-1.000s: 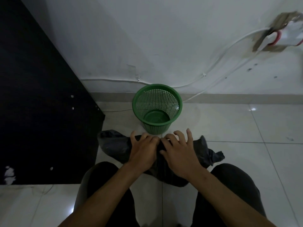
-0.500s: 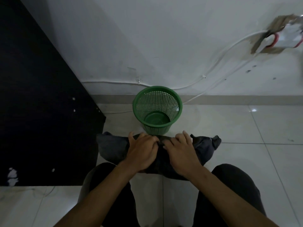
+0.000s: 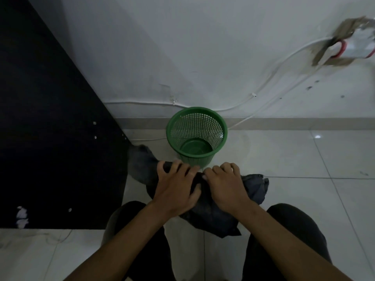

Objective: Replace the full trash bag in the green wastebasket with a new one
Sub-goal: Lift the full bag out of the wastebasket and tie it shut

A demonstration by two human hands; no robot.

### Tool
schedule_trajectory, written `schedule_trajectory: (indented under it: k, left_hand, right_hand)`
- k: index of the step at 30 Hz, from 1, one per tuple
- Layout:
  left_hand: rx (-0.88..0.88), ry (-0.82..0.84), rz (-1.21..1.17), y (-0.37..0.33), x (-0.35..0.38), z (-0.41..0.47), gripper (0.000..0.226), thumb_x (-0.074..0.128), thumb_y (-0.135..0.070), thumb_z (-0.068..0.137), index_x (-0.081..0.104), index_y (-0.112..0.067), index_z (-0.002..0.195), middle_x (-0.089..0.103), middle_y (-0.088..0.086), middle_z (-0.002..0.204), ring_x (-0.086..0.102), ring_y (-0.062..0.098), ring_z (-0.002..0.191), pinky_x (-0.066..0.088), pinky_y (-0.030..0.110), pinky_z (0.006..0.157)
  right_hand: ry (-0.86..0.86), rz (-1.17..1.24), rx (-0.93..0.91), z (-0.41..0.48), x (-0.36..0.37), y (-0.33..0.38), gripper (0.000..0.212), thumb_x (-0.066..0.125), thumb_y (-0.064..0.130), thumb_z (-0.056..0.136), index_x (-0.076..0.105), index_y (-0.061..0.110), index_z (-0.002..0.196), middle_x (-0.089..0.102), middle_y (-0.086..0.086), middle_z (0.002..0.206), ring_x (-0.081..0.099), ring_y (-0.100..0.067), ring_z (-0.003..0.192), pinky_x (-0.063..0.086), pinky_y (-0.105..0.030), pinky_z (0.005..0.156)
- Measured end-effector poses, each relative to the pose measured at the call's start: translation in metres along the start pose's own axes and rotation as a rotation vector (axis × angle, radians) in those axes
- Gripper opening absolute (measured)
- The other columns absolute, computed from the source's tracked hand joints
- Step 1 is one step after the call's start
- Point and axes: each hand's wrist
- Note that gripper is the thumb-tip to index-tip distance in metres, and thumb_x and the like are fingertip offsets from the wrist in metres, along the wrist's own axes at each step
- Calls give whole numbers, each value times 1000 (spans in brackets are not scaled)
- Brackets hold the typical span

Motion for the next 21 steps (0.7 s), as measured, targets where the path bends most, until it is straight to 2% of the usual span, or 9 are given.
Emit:
schedule_trajectory:
  k: [4,6,8,10,12,14,16,19,21]
  left_hand:
    - [31,-36,69,7,7,-5,24,54,-25,81,69,-19,99,68,-4,90,63,24,97,22,55,99]
    - [-17,22,26,9,7,0,24,57,-22,79,68,-22,100,68,-7,88,64,21,94,18,50,99]
    - [-71,95,-33,7,2,5,22,52,-18,88,65,-24,105,68,-10,95,59,20,102,11,48,101]
    - [-53,59,-62,4,0,4,23,42,-24,96,63,-24,105,67,-10,97,58,19,103,10,51,103]
    - [-11,-25,-62,1,-2,1,29,40,-37,97,64,-23,105,67,-9,98,60,18,100,18,57,103]
    - [67,-74,-2,3,4,-1,33,41,-39,95,66,-23,108,68,-8,99,62,18,97,24,58,100]
    - [127,-80,55,8,9,-1,31,41,-33,92,68,-24,104,68,-8,90,64,18,86,27,52,96]
    - [128,-59,71,17,14,1,30,39,-32,91,67,-25,99,67,-6,86,63,21,79,29,40,82]
    - [111,-40,95,17,17,1,31,37,-34,93,67,-25,96,66,-5,83,62,21,76,33,38,76]
  right_hand:
    - [219,272,1,5,-6,-3,44,19,50,99,52,24,87,59,7,80,39,-17,81,38,-41,81]
    - [174,180,-22,-2,-11,3,44,23,53,99,56,25,96,62,6,88,45,-19,88,39,-44,88]
    - [143,1,-64,-6,-11,7,36,34,48,97,59,21,99,65,3,89,53,-25,90,40,-49,91]
    - [160,7,-68,-6,-9,3,33,34,41,96,59,20,93,64,3,83,53,-26,88,39,-46,88]
    - [189,182,-40,2,-9,-8,40,26,46,96,57,22,91,60,6,84,44,-21,89,36,-41,84]
    - [287,305,-13,9,-13,-15,40,25,51,98,54,25,92,55,9,88,35,-16,91,31,-36,84]
    - [328,240,-32,11,-22,-17,39,27,57,98,53,28,97,55,10,93,38,-17,94,32,-37,87]
    - [358,-43,-1,9,-44,-28,59,21,76,88,50,29,108,66,4,103,54,-25,99,33,-43,89]
    - [511,-169,27,9,-54,-41,63,25,80,85,52,27,103,67,-1,103,58,-26,102,31,-46,91]
Point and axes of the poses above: each hand's wrist, its own z-axis towards the middle knuckle, its own x-axis out of the palm, y = z × x
